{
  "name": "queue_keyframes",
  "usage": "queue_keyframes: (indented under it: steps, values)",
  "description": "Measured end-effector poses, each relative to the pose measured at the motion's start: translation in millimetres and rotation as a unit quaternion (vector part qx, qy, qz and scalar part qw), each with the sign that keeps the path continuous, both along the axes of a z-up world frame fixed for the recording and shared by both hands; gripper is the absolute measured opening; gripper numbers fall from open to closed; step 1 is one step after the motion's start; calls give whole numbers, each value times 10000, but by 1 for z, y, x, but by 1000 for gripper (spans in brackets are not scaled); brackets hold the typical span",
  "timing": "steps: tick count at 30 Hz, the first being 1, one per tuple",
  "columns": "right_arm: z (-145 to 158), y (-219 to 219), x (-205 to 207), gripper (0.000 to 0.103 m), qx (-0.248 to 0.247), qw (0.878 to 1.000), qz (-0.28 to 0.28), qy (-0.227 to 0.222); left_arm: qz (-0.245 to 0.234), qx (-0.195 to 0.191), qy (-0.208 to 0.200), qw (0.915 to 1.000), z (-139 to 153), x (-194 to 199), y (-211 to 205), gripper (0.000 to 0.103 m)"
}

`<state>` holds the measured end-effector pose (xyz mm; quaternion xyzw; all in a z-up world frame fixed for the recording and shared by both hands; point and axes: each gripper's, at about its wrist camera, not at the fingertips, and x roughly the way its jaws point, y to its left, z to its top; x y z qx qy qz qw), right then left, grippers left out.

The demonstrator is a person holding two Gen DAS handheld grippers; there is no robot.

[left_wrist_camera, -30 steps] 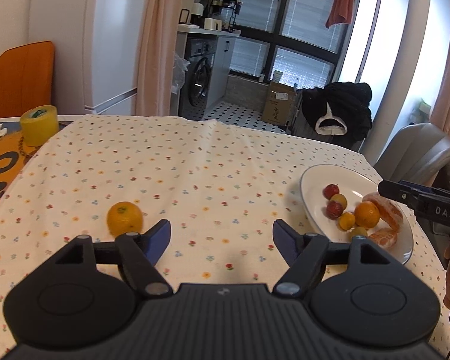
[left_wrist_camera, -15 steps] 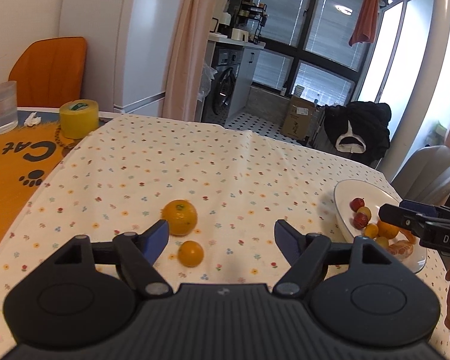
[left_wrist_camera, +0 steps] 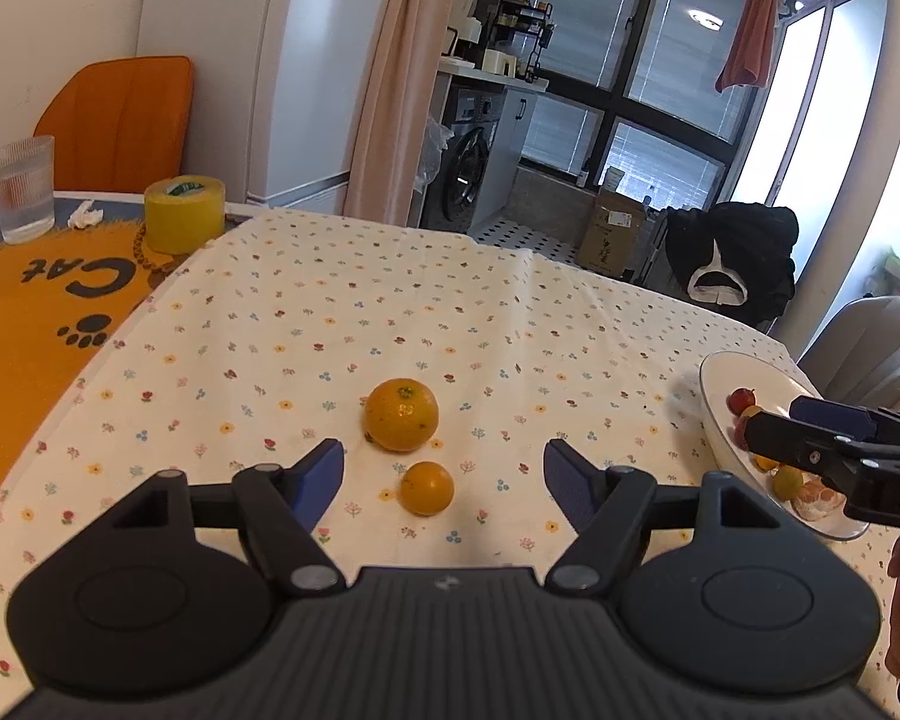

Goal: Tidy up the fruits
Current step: 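Withdraw both open tools from the plate toward the remaining tangerine and orange, then grasp the small tangerine with the left tool while the right tool grasps the orange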

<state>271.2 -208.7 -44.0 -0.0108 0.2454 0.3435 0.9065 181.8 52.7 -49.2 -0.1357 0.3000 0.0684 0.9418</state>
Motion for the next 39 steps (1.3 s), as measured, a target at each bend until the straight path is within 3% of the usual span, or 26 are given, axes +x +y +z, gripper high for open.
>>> queue_keyframes:
  steps: [7, 12, 15, 21, 33, 39]
  values:
    - [-5, 10, -2, 85, -39, 9996, 289, 69, -17, -21, 139, 9999, -14, 11, -4, 53]
    - [-9, 22, 1, 87, -80, 9986, 503, 138, 59, -36, 272, 9996, -26, 19, -3, 47]
    - [-10, 30, 2, 94, -112, 9978, 639, 167, 117, 3, 325, 9994, -32, 23, -2, 45]
    - [-12, 46, 5, 97, -176, 9964, 798, 230, 146, -46, 316, 9994, -37, 27, 3, 23]
    - [-10, 74, 13, 97, -82, 9947, 996, 260, 224, -74, 114, 9997, -22, 12, 14, 23]
    - [-10, 93, 14, 84, -155, 9915, 1254, 311, 452, -63, 2, 9990, -15, 1, 28, 23]
